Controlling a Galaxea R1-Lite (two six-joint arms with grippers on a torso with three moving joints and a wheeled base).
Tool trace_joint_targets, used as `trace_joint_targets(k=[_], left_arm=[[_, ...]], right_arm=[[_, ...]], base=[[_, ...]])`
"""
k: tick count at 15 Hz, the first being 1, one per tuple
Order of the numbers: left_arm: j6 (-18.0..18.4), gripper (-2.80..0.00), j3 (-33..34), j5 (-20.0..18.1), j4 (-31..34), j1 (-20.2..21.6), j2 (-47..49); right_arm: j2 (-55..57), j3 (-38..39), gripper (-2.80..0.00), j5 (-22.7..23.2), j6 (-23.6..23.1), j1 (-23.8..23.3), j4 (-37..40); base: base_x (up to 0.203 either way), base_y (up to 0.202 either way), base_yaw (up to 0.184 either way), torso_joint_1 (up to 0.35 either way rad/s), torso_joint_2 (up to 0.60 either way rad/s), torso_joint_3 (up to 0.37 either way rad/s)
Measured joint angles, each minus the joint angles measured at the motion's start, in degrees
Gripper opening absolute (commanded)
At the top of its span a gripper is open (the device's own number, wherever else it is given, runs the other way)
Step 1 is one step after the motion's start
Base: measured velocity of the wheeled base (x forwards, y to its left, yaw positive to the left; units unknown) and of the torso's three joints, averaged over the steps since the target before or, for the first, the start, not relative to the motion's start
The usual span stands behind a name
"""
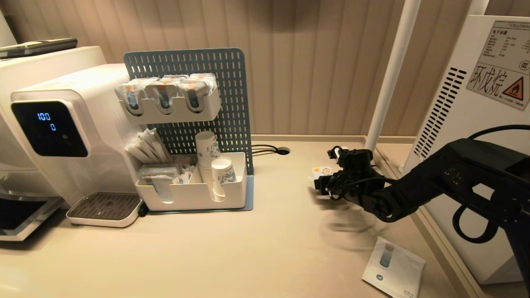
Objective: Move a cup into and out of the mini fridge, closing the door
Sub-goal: Put the yoghurt in the freezer
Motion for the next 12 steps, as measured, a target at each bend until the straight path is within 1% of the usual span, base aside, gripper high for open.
trace_joint_targets(k=[1, 2, 7, 12], left_arm=[[0.0, -2.80, 0.0, 0.0, 0.0, 0.0, 0.0], [0.0, -2.80, 0.0, 0.0, 0.0, 0.0, 0.0], [0.0, -2.80, 0.0, 0.0, 0.0, 0.0, 0.0], [0.0, -2.80, 0.0, 0.0, 0.0, 0.0, 0.0]], right_arm=[[0.1, -0.4, 0.00, 0.0, 0.0, 0.0, 0.3], [0.1, -0.9, -2.80, 0.0, 0.0, 0.1, 0.4], [0.5, -1.5, -2.80, 0.0, 0.0, 0.1, 1.1], [-0.1, -0.3, -2.80, 0.0, 0.1, 0.1, 1.1]], base=[[0.000, 0.000, 0.000, 0.000, 0.00, 0.000], [0.000, 0.000, 0.000, 0.000, 0.00, 0.000], [0.000, 0.000, 0.000, 0.000, 0.00, 0.000], [0.000, 0.000, 0.000, 0.000, 0.00, 0.000]])
